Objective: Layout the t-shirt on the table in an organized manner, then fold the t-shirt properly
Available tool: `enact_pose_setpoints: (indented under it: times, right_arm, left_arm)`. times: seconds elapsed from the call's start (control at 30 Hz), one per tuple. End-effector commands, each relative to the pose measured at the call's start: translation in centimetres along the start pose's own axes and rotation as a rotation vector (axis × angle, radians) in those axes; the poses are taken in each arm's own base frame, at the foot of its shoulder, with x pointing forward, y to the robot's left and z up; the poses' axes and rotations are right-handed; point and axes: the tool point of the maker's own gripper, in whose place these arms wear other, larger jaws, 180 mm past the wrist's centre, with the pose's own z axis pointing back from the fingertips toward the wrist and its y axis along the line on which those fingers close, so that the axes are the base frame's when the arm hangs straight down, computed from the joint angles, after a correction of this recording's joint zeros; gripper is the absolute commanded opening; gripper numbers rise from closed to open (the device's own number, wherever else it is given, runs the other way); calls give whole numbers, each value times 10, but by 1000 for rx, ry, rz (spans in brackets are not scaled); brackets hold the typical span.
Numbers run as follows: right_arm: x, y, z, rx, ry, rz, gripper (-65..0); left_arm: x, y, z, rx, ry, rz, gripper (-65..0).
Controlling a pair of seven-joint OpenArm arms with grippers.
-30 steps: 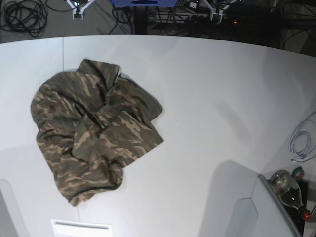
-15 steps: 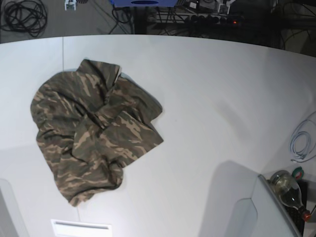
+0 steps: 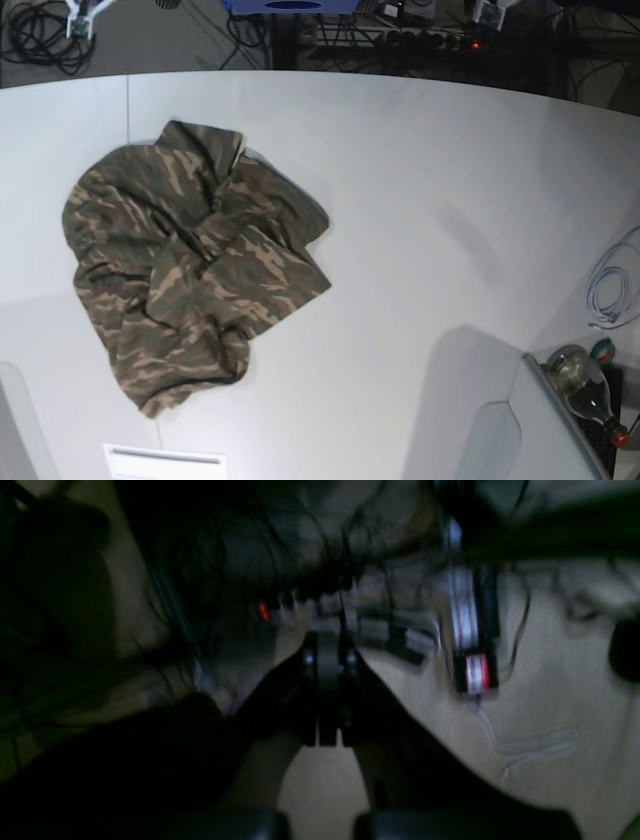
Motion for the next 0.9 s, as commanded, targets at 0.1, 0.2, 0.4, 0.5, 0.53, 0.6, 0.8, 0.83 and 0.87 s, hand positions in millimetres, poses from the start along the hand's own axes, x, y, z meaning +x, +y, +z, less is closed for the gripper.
enact_pose_setpoints:
  times: [0.1, 0.2, 0.4, 0.5, 0.53, 0.6, 0.8, 0.83, 0.87]
  right_arm:
    - [64, -27, 21, -68, -131, -38, -648]
    - [113, -38, 30, -96, -234, -75, -644]
    - [216, -46, 35, -39, -452, -70, -513]
    - [251, -44, 24, 26, -440, -40, -303]
    - [258, -46, 15, 42, -413, -20, -264]
    - [269, -46, -10, 97, -351, 17, -243]
    - [278, -55, -57, 186, -264, 27, -233]
    - [279, -53, -59, 192, -270, 25, -231]
    - [282, -54, -59, 194, -286, 19, -231]
  left_arm:
    - [88, 19, 17, -26, -181, 87, -650]
    - [148, 11, 29, -83, -309, 144, -650]
    - [224, -17, -2, -174, -356, 233, -650]
    - [255, -35, -14, -215, -362, 304, -650]
    - [265, -38, -16, -223, -373, 321, -650]
    - [286, -51, -22, -256, -398, 357, -650]
    - [329, -157, -26, -486, -408, 180, -453]
    - [333, -173, -28, -515, -401, 140, -464]
    - [336, -189, -33, -538, -393, 105, -485]
